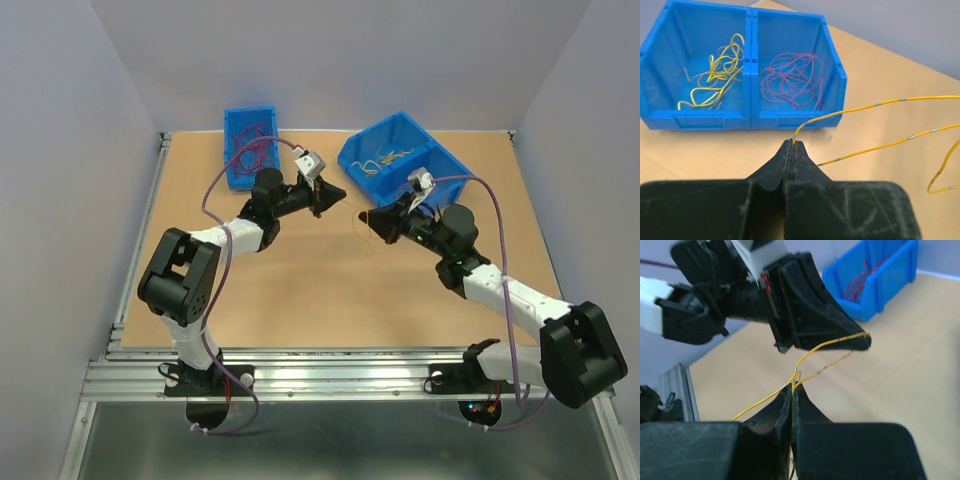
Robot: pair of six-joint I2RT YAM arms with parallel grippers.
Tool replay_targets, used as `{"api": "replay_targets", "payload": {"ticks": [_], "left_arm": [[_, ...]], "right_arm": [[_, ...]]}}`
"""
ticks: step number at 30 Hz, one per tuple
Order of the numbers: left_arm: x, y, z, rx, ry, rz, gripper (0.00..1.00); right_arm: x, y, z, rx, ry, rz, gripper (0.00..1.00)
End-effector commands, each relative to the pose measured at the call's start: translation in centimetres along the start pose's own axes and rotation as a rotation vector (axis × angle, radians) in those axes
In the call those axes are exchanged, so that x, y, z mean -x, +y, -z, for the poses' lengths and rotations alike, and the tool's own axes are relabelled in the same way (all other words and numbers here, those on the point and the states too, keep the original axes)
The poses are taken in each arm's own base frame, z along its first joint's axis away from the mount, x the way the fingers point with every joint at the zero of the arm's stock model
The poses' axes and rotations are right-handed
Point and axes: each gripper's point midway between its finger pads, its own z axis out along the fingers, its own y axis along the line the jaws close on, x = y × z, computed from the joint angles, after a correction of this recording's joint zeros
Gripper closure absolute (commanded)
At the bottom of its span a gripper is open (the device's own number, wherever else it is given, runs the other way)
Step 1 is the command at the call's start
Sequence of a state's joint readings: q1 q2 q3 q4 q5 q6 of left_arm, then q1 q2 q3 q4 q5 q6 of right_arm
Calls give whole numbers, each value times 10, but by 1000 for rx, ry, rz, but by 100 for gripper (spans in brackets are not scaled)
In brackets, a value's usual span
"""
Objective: Untangle the cables
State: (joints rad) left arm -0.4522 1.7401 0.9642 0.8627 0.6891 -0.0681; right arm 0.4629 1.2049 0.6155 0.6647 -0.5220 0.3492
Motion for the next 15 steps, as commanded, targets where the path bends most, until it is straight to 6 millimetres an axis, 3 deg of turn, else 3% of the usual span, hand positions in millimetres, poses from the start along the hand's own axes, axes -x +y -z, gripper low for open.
{"api": "replay_targets", "payload": {"ticks": [1, 3, 4, 6, 9, 13, 15], "left_arm": [[-16, 29, 5, 70, 50, 31, 100], [-17, 17, 3, 16, 56, 53, 100], [-17, 17, 3, 15, 56, 53, 100], [-17, 11, 2, -8, 59, 69, 100], [-15, 2, 1, -28, 59, 73, 100], [-13, -10, 1, -51, 63, 69, 100], [-10, -19, 1, -73, 64, 64, 100]], "right_arm": [[60, 52, 11, 238, -254, 89, 99], [74, 39, 17, 162, -392, 72, 99], [83, 45, 21, 183, -434, 92, 99], [81, 32, 22, 125, -479, 74, 100], [91, 30, 16, 137, -520, 79, 99], [101, 27, 24, 161, -673, 72, 100], [102, 12, 17, 119, -704, 57, 99]]}}
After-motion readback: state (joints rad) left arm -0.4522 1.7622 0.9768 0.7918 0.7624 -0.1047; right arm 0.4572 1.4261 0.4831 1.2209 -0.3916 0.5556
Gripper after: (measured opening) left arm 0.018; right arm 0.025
